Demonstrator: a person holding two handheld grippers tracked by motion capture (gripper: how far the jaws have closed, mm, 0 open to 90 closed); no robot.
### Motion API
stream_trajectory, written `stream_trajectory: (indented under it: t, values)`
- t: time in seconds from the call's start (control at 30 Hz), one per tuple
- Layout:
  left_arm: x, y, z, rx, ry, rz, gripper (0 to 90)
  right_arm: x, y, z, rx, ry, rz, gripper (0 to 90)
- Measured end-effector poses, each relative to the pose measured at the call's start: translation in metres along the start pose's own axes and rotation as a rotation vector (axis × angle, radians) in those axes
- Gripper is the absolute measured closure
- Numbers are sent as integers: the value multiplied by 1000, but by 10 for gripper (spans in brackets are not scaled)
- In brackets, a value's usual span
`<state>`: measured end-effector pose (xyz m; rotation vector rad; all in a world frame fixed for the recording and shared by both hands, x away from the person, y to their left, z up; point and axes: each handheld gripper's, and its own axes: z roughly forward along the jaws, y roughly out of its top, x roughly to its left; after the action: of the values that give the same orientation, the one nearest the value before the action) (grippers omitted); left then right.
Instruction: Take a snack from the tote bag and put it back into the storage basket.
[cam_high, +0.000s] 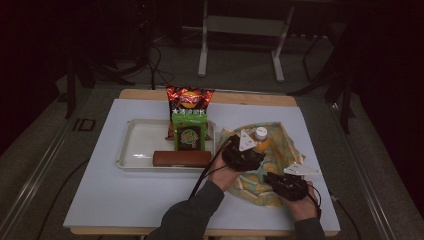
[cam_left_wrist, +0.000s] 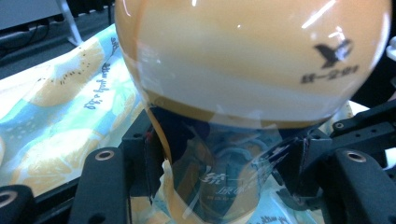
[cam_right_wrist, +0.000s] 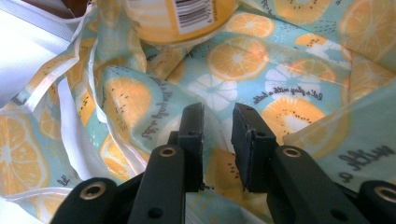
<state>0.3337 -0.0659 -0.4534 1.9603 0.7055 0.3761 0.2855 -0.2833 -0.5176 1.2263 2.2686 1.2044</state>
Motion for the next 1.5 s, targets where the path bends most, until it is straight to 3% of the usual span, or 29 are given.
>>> stream_trajectory:
  t: [0.33, 0.8, 1.5]
  values:
    - [-2, 2, -17, -8, -40, 17, 399, 0, 0, 0, 0, 1, 5, 737]
    - [1, 2, -38, -10, -56, 44, 399, -1, 1, 0, -6, 12, 16, 737]
    - [13, -6, -57, -9, -64, 29, 399, -1, 0, 0, -2, 16, 19, 736]
